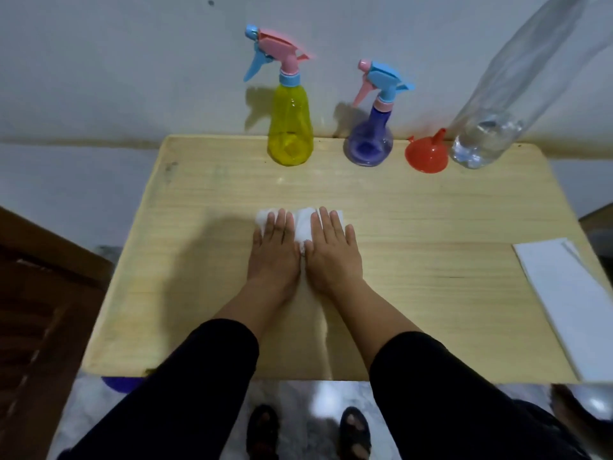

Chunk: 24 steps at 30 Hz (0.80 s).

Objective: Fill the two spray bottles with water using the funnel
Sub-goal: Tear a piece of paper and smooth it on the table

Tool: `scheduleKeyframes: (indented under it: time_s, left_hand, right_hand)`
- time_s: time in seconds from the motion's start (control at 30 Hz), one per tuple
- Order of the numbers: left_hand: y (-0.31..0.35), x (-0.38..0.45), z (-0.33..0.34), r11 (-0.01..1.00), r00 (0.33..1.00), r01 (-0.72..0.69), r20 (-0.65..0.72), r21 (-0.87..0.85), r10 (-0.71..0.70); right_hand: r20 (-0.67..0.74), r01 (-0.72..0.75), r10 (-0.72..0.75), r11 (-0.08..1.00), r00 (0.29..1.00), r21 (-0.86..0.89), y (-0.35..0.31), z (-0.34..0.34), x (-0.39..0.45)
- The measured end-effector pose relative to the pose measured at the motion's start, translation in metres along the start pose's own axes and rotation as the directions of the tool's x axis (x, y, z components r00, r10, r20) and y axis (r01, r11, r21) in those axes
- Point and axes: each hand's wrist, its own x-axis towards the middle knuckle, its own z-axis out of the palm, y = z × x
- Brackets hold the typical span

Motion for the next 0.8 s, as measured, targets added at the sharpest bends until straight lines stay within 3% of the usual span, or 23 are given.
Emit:
scheduleKeyframes:
  time_s: [0.23, 0.43, 0.6, 0.8]
  left_hand:
    - [0.132, 0.002, 0.032, 0.982, 0.977, -0.19, -0.095, 0.009, 0.19]
    - [0.198, -0.016, 0.057, 0.943, 0.941, -0.332, -0.052, 0.034, 0.333]
    - [0.185, -0.031, 0.06, 0.943, 0.944, -0.321, -0.051, 0.089, 0.326]
    - [0.101, -0.055, 0.05, 0.967, 0.97, -0.236, -0.045, 0.093, 0.241]
  right_hand:
    - [0.032, -0.134, 0.135, 0.99, 0.99, -0.04, 0.119, -0.033, -0.046]
    - [0.025, -0.243, 0.245, 0.967, 0.969, -0.069, 0.183, -0.043, -0.092]
    - [0.007, -0.293, 0.293, 0.956, 0.956, -0.026, 0.17, -0.032, -0.107]
    - [0.025, -0.173, 0.173, 0.985, 0.985, -0.014, 0.093, -0.01, -0.103]
